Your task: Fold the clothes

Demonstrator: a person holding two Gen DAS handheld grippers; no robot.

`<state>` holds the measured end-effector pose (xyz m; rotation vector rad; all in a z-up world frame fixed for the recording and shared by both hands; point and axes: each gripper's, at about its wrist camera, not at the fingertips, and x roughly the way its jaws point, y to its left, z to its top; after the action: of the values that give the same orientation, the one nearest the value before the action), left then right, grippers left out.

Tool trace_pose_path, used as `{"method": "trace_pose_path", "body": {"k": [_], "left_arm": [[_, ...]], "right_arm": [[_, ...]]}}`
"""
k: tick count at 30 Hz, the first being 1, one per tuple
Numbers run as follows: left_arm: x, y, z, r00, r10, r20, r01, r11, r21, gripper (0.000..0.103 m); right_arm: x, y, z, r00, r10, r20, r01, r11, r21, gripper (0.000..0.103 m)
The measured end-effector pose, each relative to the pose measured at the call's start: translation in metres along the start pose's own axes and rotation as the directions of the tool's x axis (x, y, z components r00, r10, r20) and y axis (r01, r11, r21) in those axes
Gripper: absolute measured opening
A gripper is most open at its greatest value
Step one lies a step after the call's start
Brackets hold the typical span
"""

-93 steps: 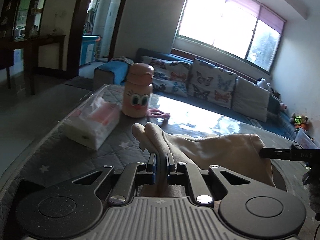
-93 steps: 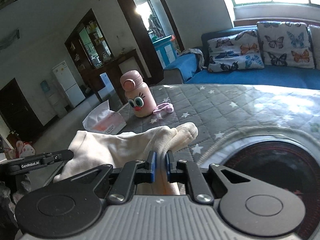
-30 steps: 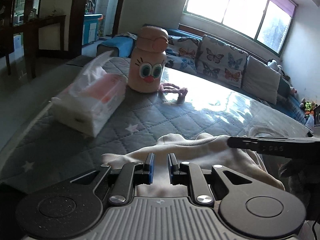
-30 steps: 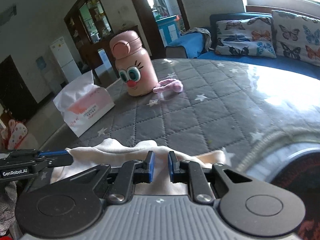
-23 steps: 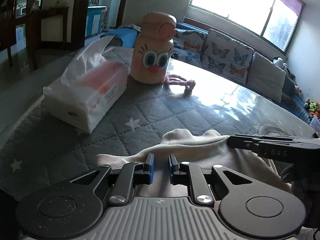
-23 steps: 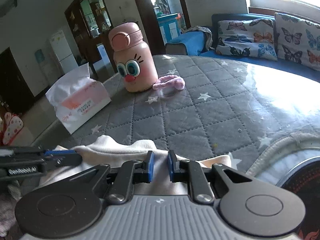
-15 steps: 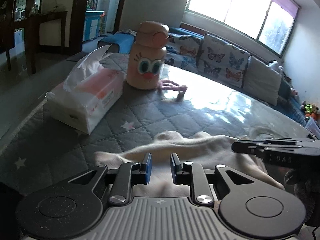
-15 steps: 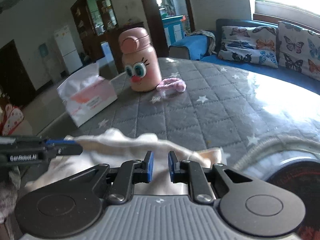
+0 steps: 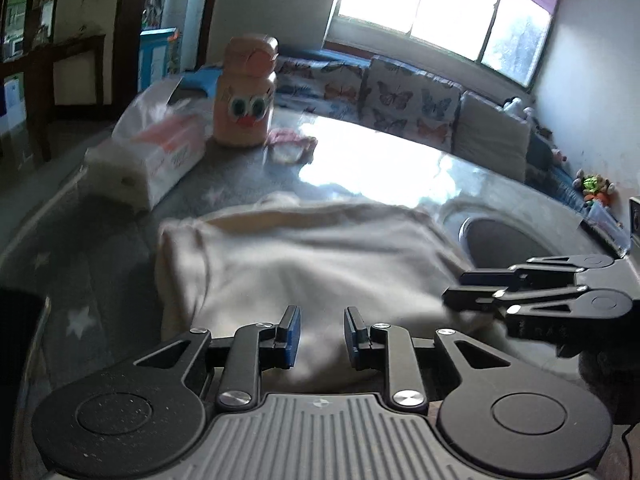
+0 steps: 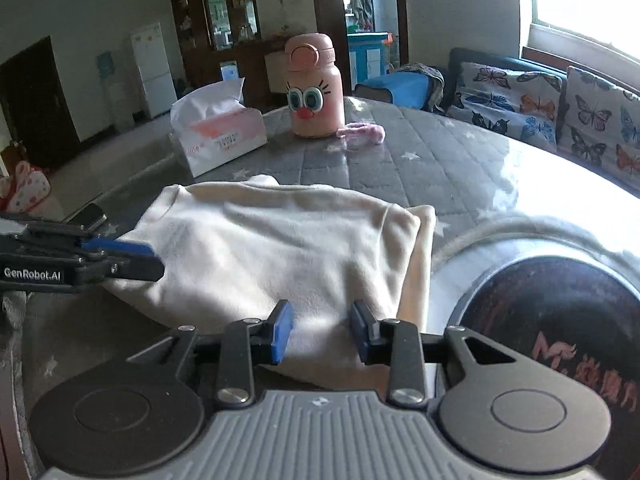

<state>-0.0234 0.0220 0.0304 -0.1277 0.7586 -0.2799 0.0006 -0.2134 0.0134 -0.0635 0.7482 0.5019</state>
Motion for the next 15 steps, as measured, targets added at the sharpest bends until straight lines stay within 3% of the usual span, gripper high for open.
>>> {"method": "trace_pose_path", "body": {"k": [2, 4, 6, 15], "left_arm": [[-0.006, 0.003, -0.004, 1.000, -0.009, 0.011, 0.010, 1.000, -0.015, 0.027], [-0.014, 0.004, -0.005, 0.999, -0.018, 0.031, 0.018, 1.000, -0.024, 0.035], [-0.021, 0.003, -0.006, 0.998, -0.009, 0.054, 0.010, 1.000, -0.019, 0.049], [-0.026, 0.013, -0.018, 0.999, 0.025, 0.041, -0.023, 0.998, -0.052, 0.054]], "right_arm": [[-0.003, 0.002, 0.000, 1.000, 0.006, 0.013, -0.006, 1.000, 0.004, 0.034], [-0.007, 0.006, 0.003, 1.000, 0.011, 0.022, -0.011, 1.000, 0.002, 0.040], [-0.011, 0.011, 0.005, 0.999, 0.015, 0.032, -0.015, 1.000, -0.003, 0.046], [-0.004, 0.031, -0.004, 0.999, -0.011, 0.043, 0.013, 0.999, -0.043, 0.053]]}}
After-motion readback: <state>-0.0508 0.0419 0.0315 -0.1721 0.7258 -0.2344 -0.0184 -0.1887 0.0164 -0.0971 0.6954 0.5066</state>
